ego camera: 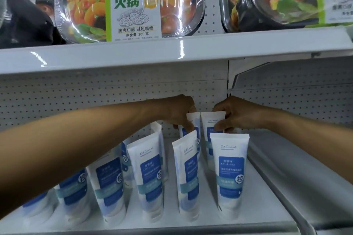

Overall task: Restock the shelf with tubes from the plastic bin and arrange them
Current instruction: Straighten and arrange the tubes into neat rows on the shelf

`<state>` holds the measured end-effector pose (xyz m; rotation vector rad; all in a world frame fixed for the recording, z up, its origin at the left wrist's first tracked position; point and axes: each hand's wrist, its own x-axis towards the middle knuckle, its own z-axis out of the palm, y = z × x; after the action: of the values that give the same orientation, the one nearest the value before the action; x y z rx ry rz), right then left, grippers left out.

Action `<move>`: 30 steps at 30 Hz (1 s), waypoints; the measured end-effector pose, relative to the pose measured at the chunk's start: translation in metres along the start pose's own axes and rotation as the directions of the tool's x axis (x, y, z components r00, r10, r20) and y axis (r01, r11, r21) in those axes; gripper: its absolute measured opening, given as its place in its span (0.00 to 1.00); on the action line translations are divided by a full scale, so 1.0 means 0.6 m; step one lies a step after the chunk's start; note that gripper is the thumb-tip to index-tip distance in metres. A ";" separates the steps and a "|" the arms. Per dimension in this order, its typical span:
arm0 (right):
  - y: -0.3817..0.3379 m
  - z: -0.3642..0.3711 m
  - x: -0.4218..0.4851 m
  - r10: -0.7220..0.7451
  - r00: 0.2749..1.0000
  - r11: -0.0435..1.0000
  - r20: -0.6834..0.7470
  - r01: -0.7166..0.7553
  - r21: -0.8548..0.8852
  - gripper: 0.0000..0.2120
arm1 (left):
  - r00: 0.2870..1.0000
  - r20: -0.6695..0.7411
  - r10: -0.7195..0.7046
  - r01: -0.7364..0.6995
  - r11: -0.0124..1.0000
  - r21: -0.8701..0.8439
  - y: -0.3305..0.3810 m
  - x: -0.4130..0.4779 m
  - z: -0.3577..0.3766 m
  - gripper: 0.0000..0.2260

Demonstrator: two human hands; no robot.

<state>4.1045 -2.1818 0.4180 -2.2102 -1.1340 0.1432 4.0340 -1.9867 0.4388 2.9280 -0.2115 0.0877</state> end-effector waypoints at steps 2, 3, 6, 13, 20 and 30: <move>0.002 0.001 -0.002 -0.003 1.000 1.000 -0.005 0.003 0.008 0.10 | 1.000 -0.005 -0.009 0.009 1.000 -0.016 0.001 0.002 0.002 0.18; 0.002 0.001 -0.005 -0.003 1.000 1.000 -0.007 0.003 0.013 0.09 | 1.000 -0.003 -0.009 0.009 1.000 -0.015 0.001 0.004 0.002 0.19; 0.001 0.001 -0.009 0.000 1.000 1.000 -0.011 0.000 0.004 0.07 | 1.000 0.020 -0.004 0.004 1.000 -0.001 0.002 0.005 0.003 0.19; -0.005 0.004 -0.011 0.022 0.999 0.997 -0.038 -0.025 -0.080 0.09 | 0.998 0.057 0.016 -0.015 1.000 -0.013 0.007 0.002 0.001 0.17; -0.006 0.002 -0.015 0.027 0.999 0.998 -0.022 -0.029 -0.056 0.09 | 0.998 0.062 -0.010 0.011 1.000 -0.026 0.002 -0.002 0.001 0.17; -0.010 0.001 -0.013 0.057 0.998 0.994 -0.015 -0.058 -0.096 0.10 | 0.996 0.084 -0.028 0.034 0.997 -0.070 0.003 -0.012 0.000 0.18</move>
<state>4.0953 -2.1851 0.4193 -2.3268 -1.0919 0.1013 4.0268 -1.9873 0.4389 2.8655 -0.1783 -0.0453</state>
